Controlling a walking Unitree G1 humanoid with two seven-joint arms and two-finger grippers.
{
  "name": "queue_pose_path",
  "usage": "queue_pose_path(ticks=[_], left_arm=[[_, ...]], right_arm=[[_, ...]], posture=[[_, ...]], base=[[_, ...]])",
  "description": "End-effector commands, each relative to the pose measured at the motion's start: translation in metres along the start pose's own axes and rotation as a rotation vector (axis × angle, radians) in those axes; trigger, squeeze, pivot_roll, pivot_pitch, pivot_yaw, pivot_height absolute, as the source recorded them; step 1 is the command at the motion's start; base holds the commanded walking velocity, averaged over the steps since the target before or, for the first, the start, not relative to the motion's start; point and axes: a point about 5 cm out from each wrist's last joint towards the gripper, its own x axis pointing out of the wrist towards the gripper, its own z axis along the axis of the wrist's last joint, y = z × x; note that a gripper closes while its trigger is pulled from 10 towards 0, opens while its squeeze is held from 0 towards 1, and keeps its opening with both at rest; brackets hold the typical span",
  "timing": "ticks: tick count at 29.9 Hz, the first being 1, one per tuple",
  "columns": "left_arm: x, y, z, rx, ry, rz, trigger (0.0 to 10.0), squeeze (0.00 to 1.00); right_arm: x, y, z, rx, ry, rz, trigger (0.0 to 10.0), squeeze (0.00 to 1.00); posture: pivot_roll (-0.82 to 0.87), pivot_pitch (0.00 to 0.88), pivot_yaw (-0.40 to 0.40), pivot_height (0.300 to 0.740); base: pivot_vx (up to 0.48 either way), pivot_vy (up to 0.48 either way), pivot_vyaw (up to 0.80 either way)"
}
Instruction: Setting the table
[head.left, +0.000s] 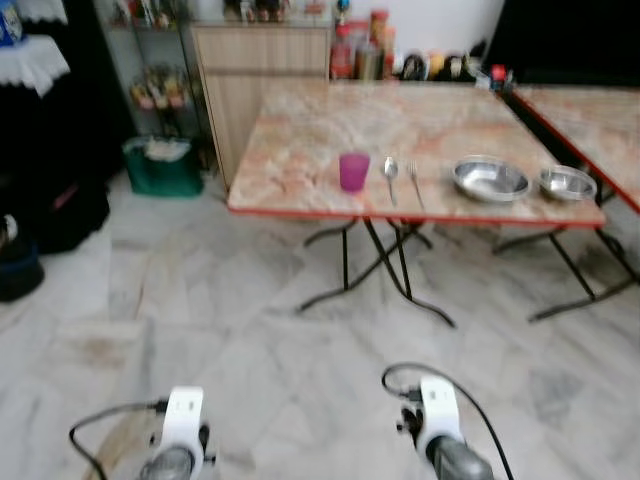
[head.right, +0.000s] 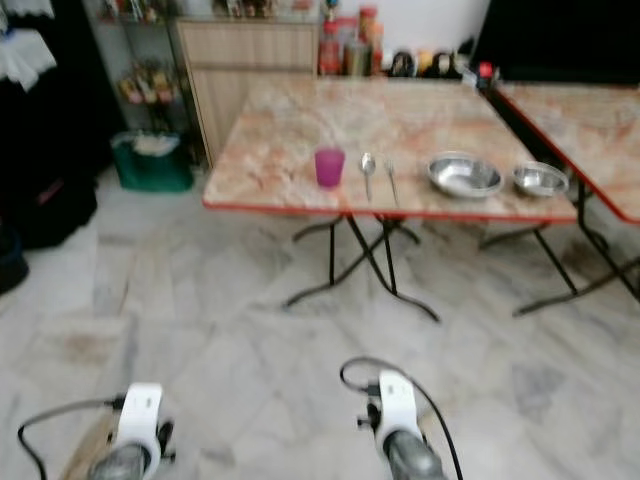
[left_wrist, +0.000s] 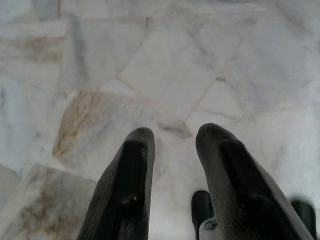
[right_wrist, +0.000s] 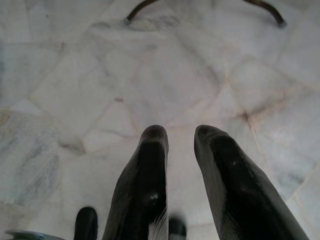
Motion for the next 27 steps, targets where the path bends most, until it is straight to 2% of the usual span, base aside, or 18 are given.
queue_pose_path(ticks=[1, 27], left_arm=[[0.0015, -0.0065, 0.0048, -0.007, -0.008, -0.019, 10.0, 0.00], [0.0013, -0.0064, 0.0036, 0.005, -0.002, -0.028, 10.0, 0.00]], right_arm=[[-0.0024, -0.0097, -0.0059, 0.022, 0.018, -0.031, 10.0, 0.00], [-0.0025, -0.0084, -0.0071, 0.030, 0.020, -0.031, 10.0, 0.00]], posture=[[0.02, 0.000, 0.006, 0.740], [0.03, 0.000, 0.008, 0.740]], base=[[0.319, 0.000, 0.00], [0.313, 0.000, 0.00]])
